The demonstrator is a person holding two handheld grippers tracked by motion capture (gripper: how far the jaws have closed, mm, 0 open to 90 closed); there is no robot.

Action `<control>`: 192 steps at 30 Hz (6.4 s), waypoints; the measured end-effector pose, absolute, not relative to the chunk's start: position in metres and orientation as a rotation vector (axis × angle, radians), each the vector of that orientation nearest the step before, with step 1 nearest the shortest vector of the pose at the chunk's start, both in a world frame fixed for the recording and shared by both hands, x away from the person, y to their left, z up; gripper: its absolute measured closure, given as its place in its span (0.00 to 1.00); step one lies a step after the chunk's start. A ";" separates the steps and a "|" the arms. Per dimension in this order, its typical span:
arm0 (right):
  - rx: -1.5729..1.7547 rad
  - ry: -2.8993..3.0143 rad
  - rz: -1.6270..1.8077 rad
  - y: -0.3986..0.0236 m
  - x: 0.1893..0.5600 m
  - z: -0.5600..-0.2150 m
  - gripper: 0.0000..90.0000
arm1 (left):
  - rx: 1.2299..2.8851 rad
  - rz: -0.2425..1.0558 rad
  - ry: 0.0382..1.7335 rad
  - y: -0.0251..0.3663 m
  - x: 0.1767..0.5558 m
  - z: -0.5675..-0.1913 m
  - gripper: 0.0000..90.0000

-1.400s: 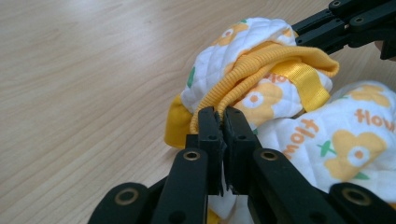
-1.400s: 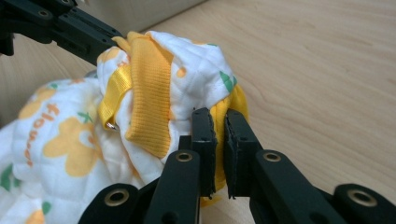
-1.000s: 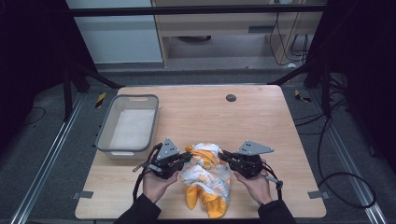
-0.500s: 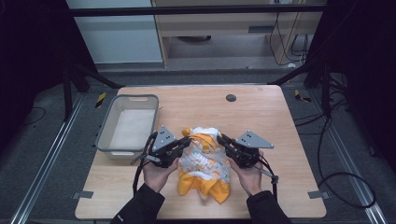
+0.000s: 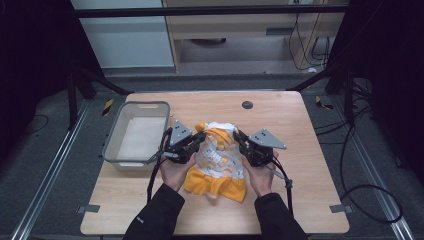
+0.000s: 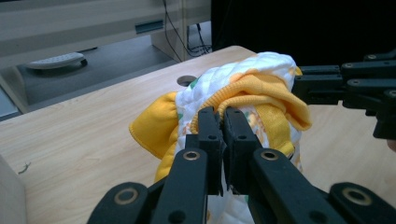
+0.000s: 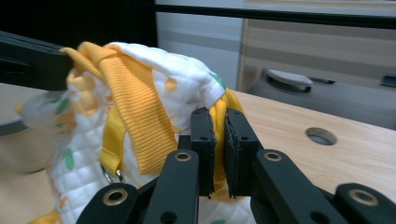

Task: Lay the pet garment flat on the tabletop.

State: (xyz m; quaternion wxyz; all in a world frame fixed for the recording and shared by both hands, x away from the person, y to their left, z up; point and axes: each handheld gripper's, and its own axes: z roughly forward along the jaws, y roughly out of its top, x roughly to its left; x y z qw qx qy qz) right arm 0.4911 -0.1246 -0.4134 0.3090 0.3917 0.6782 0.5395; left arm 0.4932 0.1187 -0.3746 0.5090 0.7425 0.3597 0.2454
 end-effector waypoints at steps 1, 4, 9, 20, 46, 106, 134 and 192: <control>1.045 1.781 1.411 -0.124 0.496 -0.413 0.92 | 1.774 0.589 0.887 0.117 0.500 -0.375 0.96; 1.087 1.758 1.346 -0.123 0.513 -0.411 0.85 | 1.741 0.606 0.956 0.112 0.516 -0.376 0.92; 1.155 1.701 1.241 -0.132 0.530 -0.405 0.71 | 1.672 0.621 1.041 0.120 0.524 -0.371 0.62; 1.098 1.762 1.248 -0.162 0.505 -0.387 0.64 | 1.698 0.628 1.022 0.154 0.498 -0.356 0.55; 1.092 1.985 1.302 -0.185 0.435 -0.406 0.53 | 1.891 0.552 0.921 0.184 0.427 -0.393 0.56; 1.063 2.434 1.069 -0.137 0.429 -0.501 0.79 | 2.197 0.468 1.022 0.156 0.467 -0.496 0.80; 1.129 2.453 1.163 -0.189 0.427 -0.479 0.90 | 2.140 0.315 0.994 0.166 0.424 -0.465 0.96; 0.921 2.547 1.244 -0.098 0.399 -0.503 1.00 | 2.314 0.325 0.880 0.145 0.423 -0.488 0.80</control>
